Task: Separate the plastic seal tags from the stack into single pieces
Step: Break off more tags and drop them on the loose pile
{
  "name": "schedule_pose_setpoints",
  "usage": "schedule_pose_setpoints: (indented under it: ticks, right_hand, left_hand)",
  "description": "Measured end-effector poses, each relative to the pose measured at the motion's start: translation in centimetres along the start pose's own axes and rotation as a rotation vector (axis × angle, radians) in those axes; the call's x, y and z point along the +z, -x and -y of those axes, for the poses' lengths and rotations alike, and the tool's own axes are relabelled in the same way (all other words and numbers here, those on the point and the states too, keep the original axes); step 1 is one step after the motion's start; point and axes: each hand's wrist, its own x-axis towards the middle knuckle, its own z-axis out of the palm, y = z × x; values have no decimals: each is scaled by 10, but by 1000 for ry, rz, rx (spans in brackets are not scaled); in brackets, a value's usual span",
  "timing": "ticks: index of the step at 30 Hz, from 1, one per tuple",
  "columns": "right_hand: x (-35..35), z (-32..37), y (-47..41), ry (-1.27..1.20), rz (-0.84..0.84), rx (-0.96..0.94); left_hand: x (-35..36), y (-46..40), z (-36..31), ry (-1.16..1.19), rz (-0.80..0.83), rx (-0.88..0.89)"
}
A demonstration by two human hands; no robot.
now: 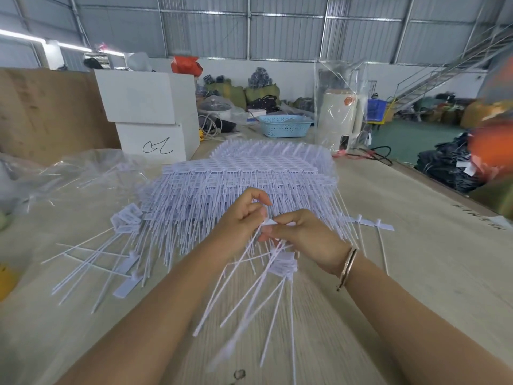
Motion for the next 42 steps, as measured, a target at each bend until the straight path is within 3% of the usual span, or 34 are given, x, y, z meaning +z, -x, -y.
schedule_pose_setpoints:
  ticks: [9, 12, 15, 19, 23, 27, 30, 34, 38, 42]
  right_hand:
    - [-1, 3, 3, -40, -53, -160]
    - [-6, 2, 5, -121, -77, -213]
    - [-14, 1, 6, -129, -66, -188]
    - [-13, -4, 3, -59, 59, -18]
    - [-19, -12, -1, -48, 23, 42]
    - [-27, -15, -3, 59, 26, 78]
    - [-25, -19, -5, 224, 24, 112]
    - [-18, -24, -5, 458, 30, 5]
    - [-15, -21, -1, 510, 92, -54]
    - [-16, -17, -2, 461, -51, -154]
  left_hand:
    - [3, -4, -5, 135, -20, 16]
    - [-9, -8, -1, 254, -146, -46]
    - [-22, -7, 4, 130, -185, -47]
    - [-14, -4, 1, 59, -18, -29]
    - [-15, -1, 6, -320, 87, 7]
    - [-19, 2, 14, -539, 155, 8]
    - [-23, 4, 17, -537, 147, -11]
    - [-27, 4, 18, -390, 56, 5]
    - [-25, 4, 19, -367, 61, 27]
    - [-18, 5, 17, -413, 110, 71]
